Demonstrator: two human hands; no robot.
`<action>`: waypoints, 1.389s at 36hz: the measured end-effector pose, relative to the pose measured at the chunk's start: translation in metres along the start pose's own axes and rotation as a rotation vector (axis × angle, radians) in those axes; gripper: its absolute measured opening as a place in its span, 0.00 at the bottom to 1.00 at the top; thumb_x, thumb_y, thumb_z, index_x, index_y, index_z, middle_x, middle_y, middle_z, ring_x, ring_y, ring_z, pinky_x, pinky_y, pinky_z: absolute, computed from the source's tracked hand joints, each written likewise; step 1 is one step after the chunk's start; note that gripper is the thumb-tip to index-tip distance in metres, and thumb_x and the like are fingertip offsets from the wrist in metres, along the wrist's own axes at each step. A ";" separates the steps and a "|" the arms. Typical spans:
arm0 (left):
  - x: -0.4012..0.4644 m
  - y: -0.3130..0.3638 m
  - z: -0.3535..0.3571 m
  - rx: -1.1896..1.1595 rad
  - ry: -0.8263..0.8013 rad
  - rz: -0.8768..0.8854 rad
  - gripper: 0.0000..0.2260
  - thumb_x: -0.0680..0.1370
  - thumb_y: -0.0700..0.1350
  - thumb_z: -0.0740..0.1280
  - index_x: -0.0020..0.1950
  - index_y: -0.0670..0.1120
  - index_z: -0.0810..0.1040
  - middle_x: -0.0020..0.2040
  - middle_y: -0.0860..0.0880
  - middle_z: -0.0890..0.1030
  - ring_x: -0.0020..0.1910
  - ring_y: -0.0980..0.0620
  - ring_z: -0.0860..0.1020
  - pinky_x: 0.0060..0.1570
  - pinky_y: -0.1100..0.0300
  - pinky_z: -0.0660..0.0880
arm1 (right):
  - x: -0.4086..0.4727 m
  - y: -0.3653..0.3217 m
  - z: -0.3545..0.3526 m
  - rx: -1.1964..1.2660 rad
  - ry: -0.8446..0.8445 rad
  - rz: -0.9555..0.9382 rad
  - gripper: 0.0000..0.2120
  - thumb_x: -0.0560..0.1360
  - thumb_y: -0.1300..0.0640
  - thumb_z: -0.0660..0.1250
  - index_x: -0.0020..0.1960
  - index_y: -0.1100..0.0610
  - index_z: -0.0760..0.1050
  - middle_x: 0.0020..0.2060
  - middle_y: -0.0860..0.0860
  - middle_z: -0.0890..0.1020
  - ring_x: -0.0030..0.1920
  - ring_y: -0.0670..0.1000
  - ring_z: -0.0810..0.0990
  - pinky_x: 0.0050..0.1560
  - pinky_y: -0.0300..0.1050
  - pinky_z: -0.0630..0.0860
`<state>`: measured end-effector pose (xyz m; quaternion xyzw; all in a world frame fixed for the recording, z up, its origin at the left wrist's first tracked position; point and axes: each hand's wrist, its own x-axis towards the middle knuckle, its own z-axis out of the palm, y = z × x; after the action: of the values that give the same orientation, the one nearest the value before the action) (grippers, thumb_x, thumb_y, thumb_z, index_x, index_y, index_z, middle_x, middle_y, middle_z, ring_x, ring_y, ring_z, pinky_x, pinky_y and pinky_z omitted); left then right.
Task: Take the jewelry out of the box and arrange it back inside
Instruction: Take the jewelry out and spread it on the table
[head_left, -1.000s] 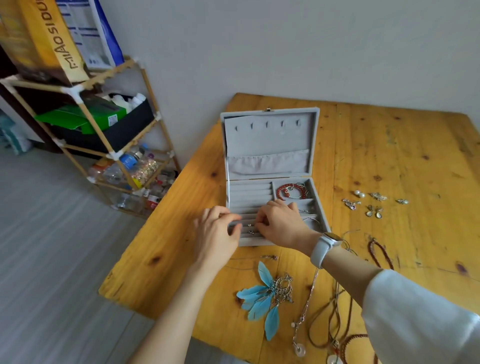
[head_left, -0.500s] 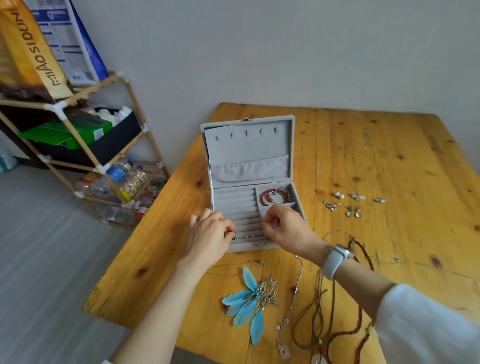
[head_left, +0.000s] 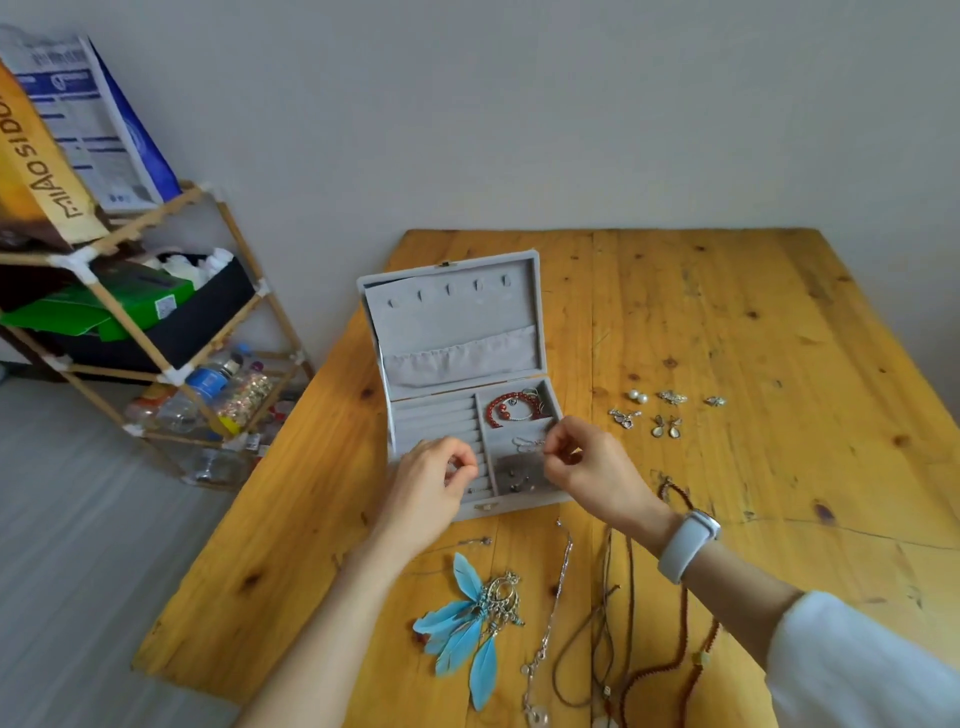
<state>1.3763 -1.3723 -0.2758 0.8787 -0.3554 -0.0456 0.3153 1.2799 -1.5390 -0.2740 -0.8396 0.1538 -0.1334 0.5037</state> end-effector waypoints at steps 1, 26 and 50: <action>0.001 0.006 0.005 -0.019 0.026 -0.003 0.03 0.76 0.42 0.66 0.45 0.49 0.76 0.40 0.56 0.74 0.39 0.64 0.71 0.39 0.74 0.67 | -0.002 0.005 -0.006 0.005 0.014 0.008 0.07 0.72 0.67 0.64 0.41 0.55 0.72 0.34 0.47 0.76 0.33 0.43 0.73 0.32 0.30 0.70; 0.103 0.149 0.175 0.032 -0.035 0.194 0.05 0.75 0.43 0.68 0.48 0.45 0.83 0.48 0.47 0.77 0.53 0.48 0.71 0.56 0.56 0.65 | -0.002 0.132 -0.140 -0.440 0.415 0.183 0.02 0.72 0.61 0.69 0.44 0.57 0.80 0.41 0.50 0.72 0.48 0.55 0.72 0.48 0.44 0.65; 0.078 0.125 0.144 -0.038 0.185 0.144 0.10 0.72 0.46 0.70 0.52 0.53 0.82 0.48 0.54 0.78 0.51 0.51 0.72 0.49 0.54 0.63 | -0.004 0.097 -0.119 -0.263 0.455 0.064 0.09 0.75 0.59 0.64 0.53 0.53 0.79 0.41 0.48 0.75 0.45 0.48 0.71 0.50 0.47 0.69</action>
<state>1.3159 -1.5674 -0.3063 0.8453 -0.3859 0.0516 0.3659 1.2196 -1.6765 -0.3062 -0.8409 0.3056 -0.2816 0.3468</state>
